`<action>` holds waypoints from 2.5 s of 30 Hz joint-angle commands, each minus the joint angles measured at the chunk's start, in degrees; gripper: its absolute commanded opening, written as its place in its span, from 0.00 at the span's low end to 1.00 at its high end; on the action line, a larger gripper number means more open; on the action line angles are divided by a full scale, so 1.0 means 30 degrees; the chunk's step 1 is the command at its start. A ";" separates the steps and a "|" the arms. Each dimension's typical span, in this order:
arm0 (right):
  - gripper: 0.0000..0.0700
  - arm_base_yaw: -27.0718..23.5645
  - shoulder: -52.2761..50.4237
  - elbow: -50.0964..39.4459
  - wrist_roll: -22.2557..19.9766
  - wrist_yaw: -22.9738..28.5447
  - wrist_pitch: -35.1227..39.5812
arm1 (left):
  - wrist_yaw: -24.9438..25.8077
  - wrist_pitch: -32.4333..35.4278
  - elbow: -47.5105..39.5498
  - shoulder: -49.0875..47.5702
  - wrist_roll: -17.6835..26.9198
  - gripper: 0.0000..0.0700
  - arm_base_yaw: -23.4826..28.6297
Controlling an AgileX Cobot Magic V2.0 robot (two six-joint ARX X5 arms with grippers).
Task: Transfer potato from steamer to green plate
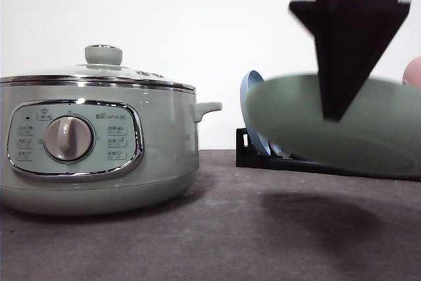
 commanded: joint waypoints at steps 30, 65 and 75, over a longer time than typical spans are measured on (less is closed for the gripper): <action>0.48 0.0589 0.4332 0.0113 0.1079 -0.1837 0.1213 | 0.0080 0.0146 0.0452 0.0087 0.0232 0.81 -0.0066; 0.48 -0.7578 -0.5331 0.5057 0.0017 -1.4093 0.3154 | 0.0080 0.0189 0.0452 0.0109 0.0211 0.81 -0.0066; 0.48 -0.7578 -0.5338 0.5057 0.0017 -1.4085 0.3154 | 0.0080 0.1266 0.0600 0.0579 -0.0206 0.81 -0.0066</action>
